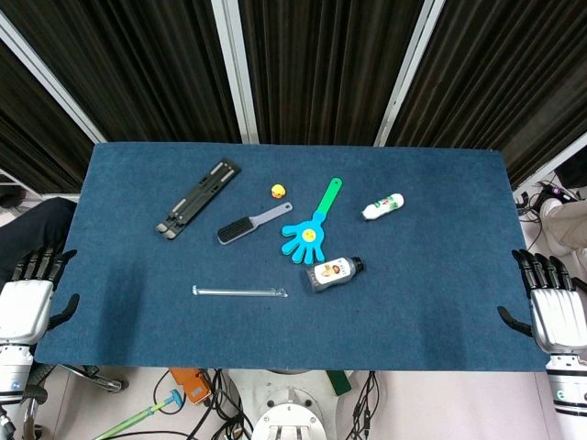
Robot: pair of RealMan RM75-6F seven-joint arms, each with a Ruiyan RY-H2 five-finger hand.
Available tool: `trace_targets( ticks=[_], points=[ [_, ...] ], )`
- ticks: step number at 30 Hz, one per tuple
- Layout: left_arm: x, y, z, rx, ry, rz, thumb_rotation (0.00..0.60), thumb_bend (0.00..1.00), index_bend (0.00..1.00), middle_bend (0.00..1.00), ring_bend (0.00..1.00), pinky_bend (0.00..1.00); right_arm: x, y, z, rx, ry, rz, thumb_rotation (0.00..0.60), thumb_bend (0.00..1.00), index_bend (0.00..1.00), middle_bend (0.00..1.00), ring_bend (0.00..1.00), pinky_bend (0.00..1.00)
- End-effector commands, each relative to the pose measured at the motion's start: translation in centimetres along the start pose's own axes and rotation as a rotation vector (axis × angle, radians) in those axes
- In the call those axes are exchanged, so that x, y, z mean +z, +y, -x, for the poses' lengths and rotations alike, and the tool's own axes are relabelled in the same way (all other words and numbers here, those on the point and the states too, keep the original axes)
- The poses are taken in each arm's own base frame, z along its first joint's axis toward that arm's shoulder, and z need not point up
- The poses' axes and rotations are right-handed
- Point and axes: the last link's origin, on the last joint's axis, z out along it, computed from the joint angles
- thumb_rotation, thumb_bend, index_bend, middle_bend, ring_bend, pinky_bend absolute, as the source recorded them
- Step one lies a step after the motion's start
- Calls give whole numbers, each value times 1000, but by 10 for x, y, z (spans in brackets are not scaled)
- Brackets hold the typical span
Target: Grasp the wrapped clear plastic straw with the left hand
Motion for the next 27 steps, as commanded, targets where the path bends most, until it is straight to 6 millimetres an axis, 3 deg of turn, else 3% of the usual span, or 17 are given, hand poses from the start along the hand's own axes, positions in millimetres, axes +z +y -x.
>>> trace_targets(
  ticks=[1,14,21,27],
  points=[
    [1,0,1,1,-2,-1,600,333,136,0,0,101,0,0,0,1,-1,0,600,306,125,160,144,119],
    [-2,8,11,-34,-54,-11,600,332,136,0,0,101,-1,0,0,10,0,6,600,307,125,160,144,120],
    [-2,58,35,-87,-150,96,600,303,136,0,0,101,-1,-1,1,10,-7,2,600,307,125,160,144,119],
    [26,109,59,-94,-256,226,600,300,187,0,0,101,0,-1,1,14,-20,2,600,306,125,160,144,119]
  ],
)
